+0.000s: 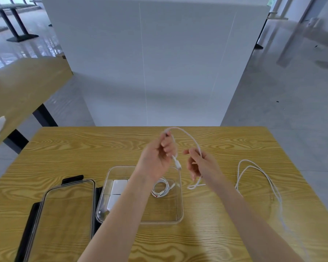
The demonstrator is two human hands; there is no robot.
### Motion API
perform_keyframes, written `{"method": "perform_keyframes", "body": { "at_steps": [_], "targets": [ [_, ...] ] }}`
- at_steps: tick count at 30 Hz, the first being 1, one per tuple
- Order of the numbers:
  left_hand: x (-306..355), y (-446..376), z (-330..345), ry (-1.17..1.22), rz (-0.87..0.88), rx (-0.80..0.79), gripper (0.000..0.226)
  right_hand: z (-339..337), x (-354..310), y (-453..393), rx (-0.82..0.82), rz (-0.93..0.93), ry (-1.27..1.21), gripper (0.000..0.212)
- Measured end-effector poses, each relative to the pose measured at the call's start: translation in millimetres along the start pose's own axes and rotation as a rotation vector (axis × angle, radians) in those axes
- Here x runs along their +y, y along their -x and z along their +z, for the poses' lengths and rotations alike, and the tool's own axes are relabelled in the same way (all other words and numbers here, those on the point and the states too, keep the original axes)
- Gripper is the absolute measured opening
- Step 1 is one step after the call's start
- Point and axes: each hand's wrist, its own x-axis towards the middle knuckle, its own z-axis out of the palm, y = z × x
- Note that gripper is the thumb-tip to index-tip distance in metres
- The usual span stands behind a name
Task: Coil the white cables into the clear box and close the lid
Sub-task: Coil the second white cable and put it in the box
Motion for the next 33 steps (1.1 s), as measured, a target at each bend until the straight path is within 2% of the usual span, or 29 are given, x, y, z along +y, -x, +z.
{"method": "perform_keyframes", "body": {
  "at_steps": [2, 5, 8, 11, 13, 15, 18, 22, 24, 26, 30, 33],
  "targets": [
    [11, -8, -1, 0.087, 0.096, 0.069, 0.032, 4, 14, 7, 0.018, 0.012, -0.030, 0.022],
    [23, -15, -2, 0.160, 0.163, 0.121, 0.035, 15, 29, 13, 0.138, -0.143, 0.040, 0.011],
    [28, -17, -6, 0.203, 0.171, 0.111, 0.035, 22, 37, 12, 0.232, -0.301, 0.378, 0.015],
    [28, -21, -9, 0.164, 0.193, 0.114, 0.031, 26, 37, 11, 0.022, -0.322, 0.794, 0.023],
    [26, -23, -12, 0.083, 0.201, 0.133, 0.029, 30, 32, 12, -0.119, -0.309, 0.876, 0.032],
    [23, -26, -17, -0.068, 0.205, 0.172, 0.027, 33, 21, 15, -0.191, -0.288, 0.846, 0.032],
    [15, -27, -30, -0.372, 0.214, 0.234, 0.023, 31, 0, 15, -0.193, -0.240, 0.771, 0.022],
    [-5, -20, -38, -1.117, 0.174, 0.199, 0.026, 22, -28, 10, -0.169, -0.329, 0.925, 0.019],
    [-15, -15, -37, -1.241, 0.117, 0.182, 0.029, 16, -39, 7, -0.154, -0.344, 0.975, 0.014],
    [-19, -10, -33, -1.157, 0.074, 0.167, 0.034, 8, -47, 3, -0.116, -0.317, 0.913, 0.006],
    [-20, 1, -15, -0.970, -0.067, 0.059, 0.037, -10, -55, -7, -0.042, -0.285, 0.650, 0.018],
    [-13, 3, -7, -0.668, -0.194, -0.026, 0.036, -16, -49, -9, -0.042, -0.232, 0.333, 0.011]
  ]
}}
